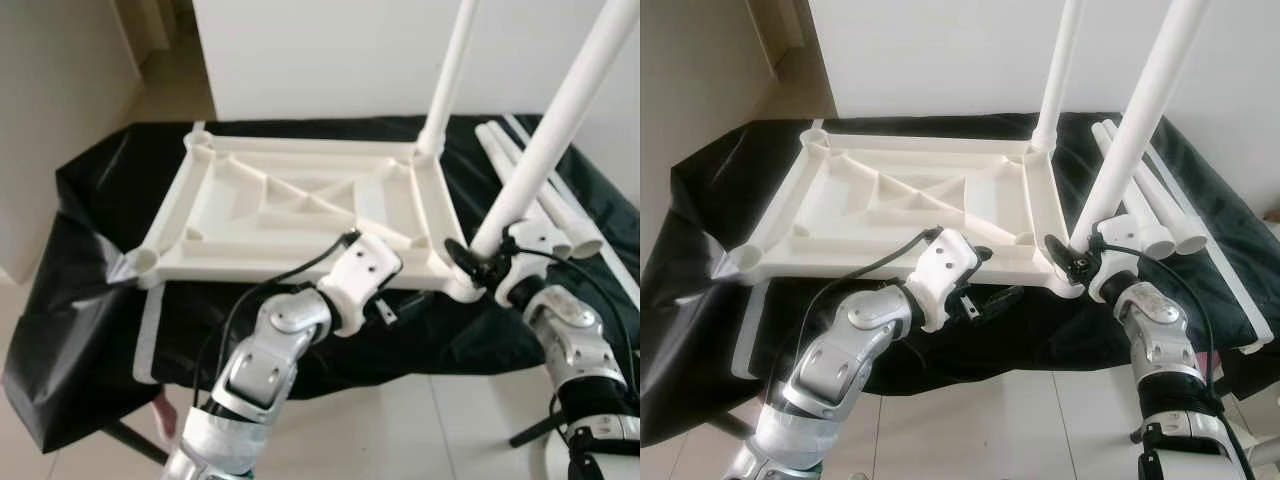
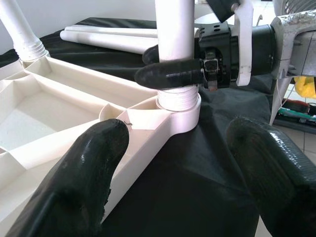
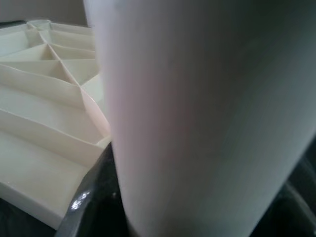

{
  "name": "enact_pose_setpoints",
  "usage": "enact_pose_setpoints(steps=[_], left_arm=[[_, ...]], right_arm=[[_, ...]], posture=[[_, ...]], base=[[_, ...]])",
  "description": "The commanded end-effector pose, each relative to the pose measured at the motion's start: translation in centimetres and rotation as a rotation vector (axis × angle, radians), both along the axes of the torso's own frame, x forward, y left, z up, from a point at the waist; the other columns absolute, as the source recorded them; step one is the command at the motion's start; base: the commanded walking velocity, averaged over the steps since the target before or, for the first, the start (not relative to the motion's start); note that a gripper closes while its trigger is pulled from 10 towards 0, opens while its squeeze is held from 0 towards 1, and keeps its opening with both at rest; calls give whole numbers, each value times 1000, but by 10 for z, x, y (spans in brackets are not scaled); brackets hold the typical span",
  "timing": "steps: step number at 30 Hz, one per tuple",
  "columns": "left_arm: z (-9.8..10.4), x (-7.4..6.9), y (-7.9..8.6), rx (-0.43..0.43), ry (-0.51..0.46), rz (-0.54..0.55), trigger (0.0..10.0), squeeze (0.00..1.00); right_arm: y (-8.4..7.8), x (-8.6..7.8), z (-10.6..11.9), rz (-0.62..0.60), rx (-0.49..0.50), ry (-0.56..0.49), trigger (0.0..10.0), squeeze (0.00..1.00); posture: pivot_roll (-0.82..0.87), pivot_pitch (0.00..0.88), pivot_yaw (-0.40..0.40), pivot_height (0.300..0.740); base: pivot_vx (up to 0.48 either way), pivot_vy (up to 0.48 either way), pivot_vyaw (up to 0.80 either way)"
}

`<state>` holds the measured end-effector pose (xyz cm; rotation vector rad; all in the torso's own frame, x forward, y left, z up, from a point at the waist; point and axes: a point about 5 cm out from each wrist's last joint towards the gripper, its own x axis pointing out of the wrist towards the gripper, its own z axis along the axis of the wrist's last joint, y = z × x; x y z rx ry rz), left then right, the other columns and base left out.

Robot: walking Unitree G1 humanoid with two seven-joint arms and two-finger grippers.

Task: Building children table

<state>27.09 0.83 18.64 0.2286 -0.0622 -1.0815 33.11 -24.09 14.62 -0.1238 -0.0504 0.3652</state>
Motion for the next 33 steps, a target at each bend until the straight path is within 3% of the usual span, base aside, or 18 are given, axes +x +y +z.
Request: enact_pose_setpoints(steps=[1,9,10,15,19,26,32,33], left_arm=[[-3,3,-1,9,12,32,10000,0],[-4,0,-1,8,21,23,10000,0],[-5,0,0,11,24,21,10000,0],[-5,0,1,10,29,21,10000,0],[-6,0,1,14,31,25,10000,0],[-8,-1,1,12,38,31,10000,0],[-10,-1,3,15,44,47,10000,0],[-10,0,4,13,44,53,10000,0]], right_arm=[[0,-1,-9,14,10,39,0,0],[-1,-4,-17,-10,82,59,0,0],[-1,-7,-20,-41,110,67,9569,0],[0,-8,-24,-93,125,84,10000,0],[3,-10,-34,-187,82,122,10000,0],[8,-11,-39,-368,122,133,10000,0],[27,-21,-41,-575,203,129,10000,0],[37,-25,-40,-658,226,113,10000,0]], posture=[[-75,53,2,740],[-82,65,6,740],[-89,74,9,740],[-92,82,8,740],[-95,87,4,740],[-95,90,-3,740],[-89,85,-10,740],[-90,84,-11,740]], base=[[0,0,0],[0,0,0],[0,0,0],[0,0,0],[0,0,0],[0,0,0],[0,0,0],[0,0,0]])
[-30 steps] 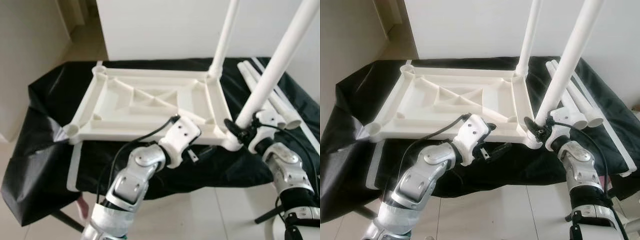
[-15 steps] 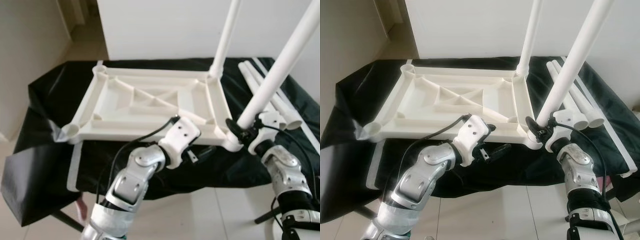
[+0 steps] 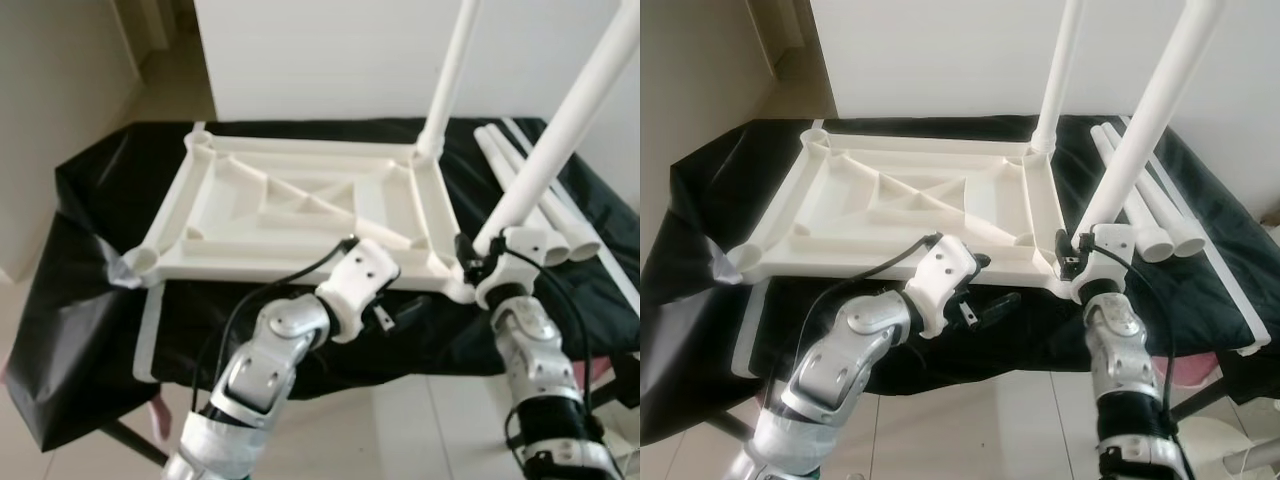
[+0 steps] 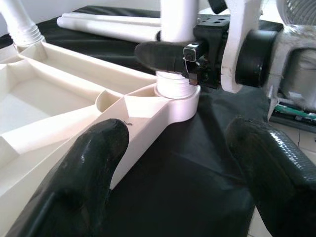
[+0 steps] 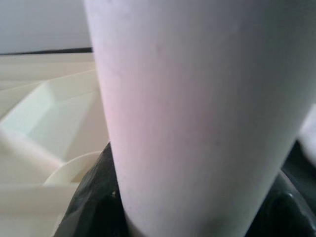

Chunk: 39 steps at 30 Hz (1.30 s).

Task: Building children table

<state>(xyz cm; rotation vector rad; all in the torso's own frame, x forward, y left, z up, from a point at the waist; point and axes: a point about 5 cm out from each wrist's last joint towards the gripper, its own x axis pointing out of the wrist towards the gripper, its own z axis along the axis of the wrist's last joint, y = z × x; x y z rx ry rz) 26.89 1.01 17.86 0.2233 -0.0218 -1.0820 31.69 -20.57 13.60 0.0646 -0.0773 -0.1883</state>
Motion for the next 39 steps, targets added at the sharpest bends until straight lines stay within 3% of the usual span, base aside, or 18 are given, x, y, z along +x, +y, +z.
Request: enact_pose_setpoints(steps=[1,6,7,10,12,20,22,23,24,25,29,32,33,34,35,36,39], left_arm=[[-2,2,2,-1,8,49,10000,0],[-2,3,3,-1,7,53,10000,0],[-1,3,3,1,4,54,10000,0],[-1,2,3,1,3,54,10000,0],[-1,2,2,-2,4,52,10000,0],[-1,1,2,0,3,51,10000,0],[0,2,3,-1,2,53,10000,0],[0,2,3,0,-1,53,10000,0],[0,2,3,1,-2,54,10000,0],[0,2,3,2,-4,54,10000,0],[0,2,3,1,-3,55,10000,0],[0,2,3,1,-4,56,10000,0],[0,2,3,-2,-1,56,10000,0],[0,2,3,-3,1,57,10000,0],[0,2,3,-1,-1,56,10000,0],[0,2,3,-1,-1,56,10000,0],[0,2,4,2,0,56,10000,0]], right_arm=[[1,-11,-30,-98,59,136,10000,0],[12,-14,-31,-167,114,121,10000,0],[17,-17,-32,-239,157,123,10000,0],[33,-16,-34,-239,214,137,10000,0],[36,-14,-28,-189,206,106,10000,0],[30,-16,-22,-209,160,107,10000,0],[32,-15,-15,-153,136,62,10000,0],[32,-14,-13,-140,154,51,10000,376],[31,-14,-13,-135,169,46,10000,376],[28,-13,-10,-117,166,27,10000,1000],[21,-11,-4,-98,153,-2,10000,1000],[14,-9,1,-64,206,-24,10000,1000],[9,-8,5,-11,181,-40,10000,1000],[4,-8,8,30,146,-48,10000,929],[0,-8,9,73,126,-47,10000,345],[-2,-8,10,109,105,-44,10000,0],[-7,-9,9,184,52,-38,10000,0]], posture=[[-90,84,-11,740],[-82,81,-18,740],[-82,80,-15,740],[-77,76,-16,740],[-76,74,-14,740],[-71,65,-12,740],[-69,60,-11,740],[-68,54,-11,740],[-68,54,-11,740],[-66,52,-11,740],[-67,51,-9,740],[-65,50,-8,740],[-66,49,-6,740],[-66,49,-6,740],[-67,49,-5,740],[-67,49,-5,740],[-67,51,-5,740]], base=[[0,0,0],[0,0,0],[0,0,0],[0,0,0],[0,0,0],[0,0,0],[0,0,0],[0,0,0],[0,0,0],[0,0,0],[0,0,0],[0,0,0],[0,0,0],[0,0,0],[0,0,0],[0,0,0],[0,0,0]])
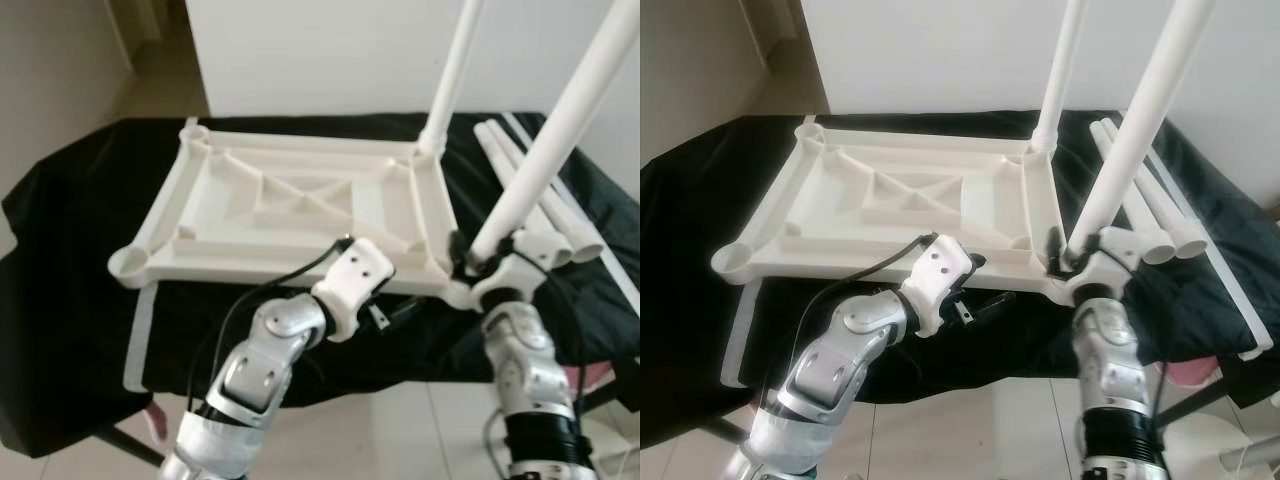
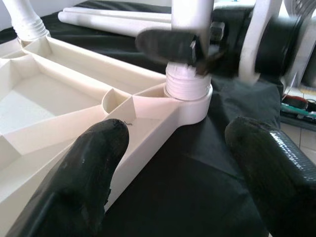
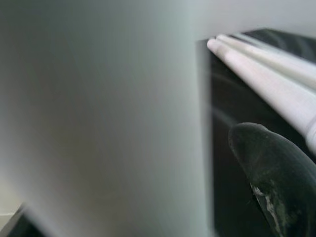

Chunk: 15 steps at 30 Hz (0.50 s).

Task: Building children table

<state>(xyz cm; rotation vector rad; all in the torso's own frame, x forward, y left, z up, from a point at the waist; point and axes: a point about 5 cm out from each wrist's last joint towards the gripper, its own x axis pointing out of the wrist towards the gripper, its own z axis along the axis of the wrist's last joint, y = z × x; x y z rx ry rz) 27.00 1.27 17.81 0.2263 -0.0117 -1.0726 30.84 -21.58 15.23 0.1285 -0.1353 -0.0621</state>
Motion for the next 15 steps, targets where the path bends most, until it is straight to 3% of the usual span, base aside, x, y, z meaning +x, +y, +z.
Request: enact_pose_setpoints(steps=[1,2,4,8,9,15], left_arm=[[1,1,1,-5,-6,45,10000,0],[1,1,2,-5,-7,48,10000,0],[1,1,2,-5,-6,49,10000,0],[2,2,2,-6,-6,50,10000,0],[2,3,2,-6,-6,52,10000,0],[3,4,2,-6,-9,57,10000,0]], right_arm=[[3,0,-7,58,-5,28,10000,0],[-1,-1,-8,140,-104,28,10000,0],[-2,-1,-9,220,-145,39,10000,0],[-3,1,-9,277,-178,42,10000,0],[-4,3,-8,341,-223,51,10000,0],[-8,9,-6,459,-229,71,10000,0]], posture=[[-67,51,-5,740],[-68,55,-4,740],[-69,56,-3,740],[-71,59,0,740],[-73,60,1,740],[-79,58,5,740]], base=[[0,0,0],[0,0,0],[0,0,0],[0,0,0],[0,0,0],[0,0,0]])
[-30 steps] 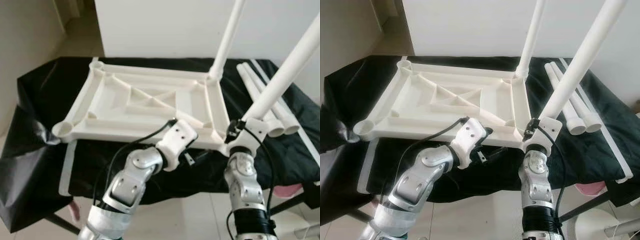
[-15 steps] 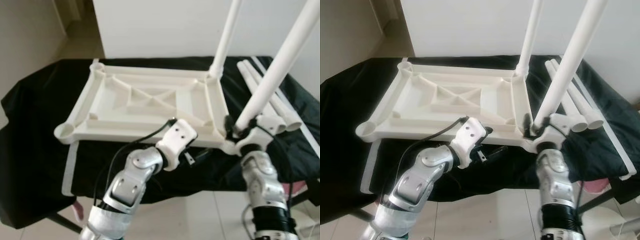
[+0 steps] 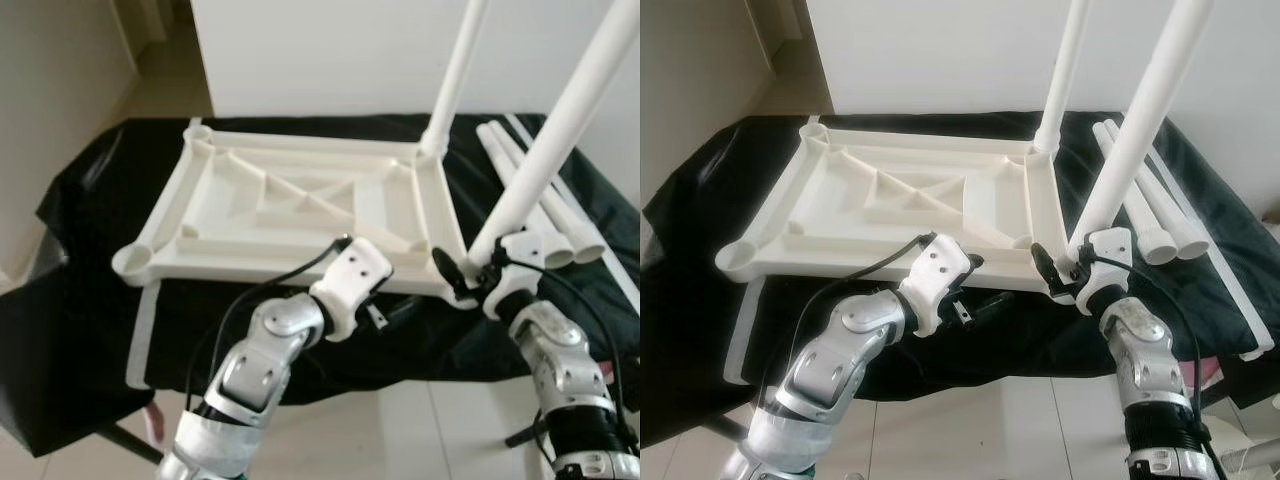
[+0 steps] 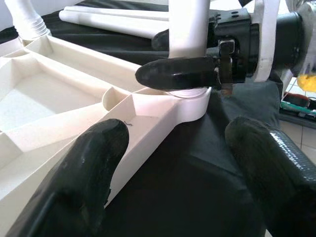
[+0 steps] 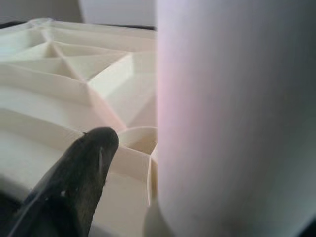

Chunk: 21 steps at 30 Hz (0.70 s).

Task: Building children table

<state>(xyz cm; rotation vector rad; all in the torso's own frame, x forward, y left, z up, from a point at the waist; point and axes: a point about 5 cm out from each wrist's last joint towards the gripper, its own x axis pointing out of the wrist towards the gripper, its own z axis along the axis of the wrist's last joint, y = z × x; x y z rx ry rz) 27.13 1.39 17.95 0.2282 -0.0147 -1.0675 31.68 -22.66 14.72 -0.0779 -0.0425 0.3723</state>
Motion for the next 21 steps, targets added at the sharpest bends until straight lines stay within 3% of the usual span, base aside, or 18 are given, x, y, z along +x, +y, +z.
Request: enact_pose_setpoints(steps=[1,3,5,6,17,18,19,20,21], left_arm=[[2,3,1,-6,-6,52,10000,0],[3,4,1,-7,-8,50,10000,0],[3,4,1,-7,-8,50,10000,0],[3,4,0,-9,-10,50,10000,0],[2,4,-4,-26,-4,46,10000,0],[2,4,-5,-27,-3,43,10000,0],[2,4,-6,-27,-3,41,10000,0],[2,4,-6,-28,-2,39,10000,0],[1,5,-7,-28,-3,38,10000,0]], right_arm=[[3,2,-1,55,-4,7,10000,0],[0,6,0,76,-20,15,4118,0],[0,6,0,76,-20,15,4118,0],[-4,7,-2,86,0,40,0,0],[-20,-4,-22,15,6,101,0,0],[-21,-5,-23,2,4,104,1725,0],[-22,-6,-24,-7,3,106,1725,0],[-22,-6,-25,-24,24,105,10000,0],[-22,-7,-25,-39,29,107,10000,0]], posture=[[-79,58,5,740],[-81,57,7,740],[-81,57,7,740],[-85,57,2,740],[-117,59,-5,740],[-120,60,-5,740],[-120,60,-5,740],[-126,62,-2,740],[-128,63,-1,740]], base=[[0,0,0],[0,0,0],[0,0,0],[0,0,0],[0,0,0],[0,0,0],[0,0,0],[0,0,0],[0,0,0]])
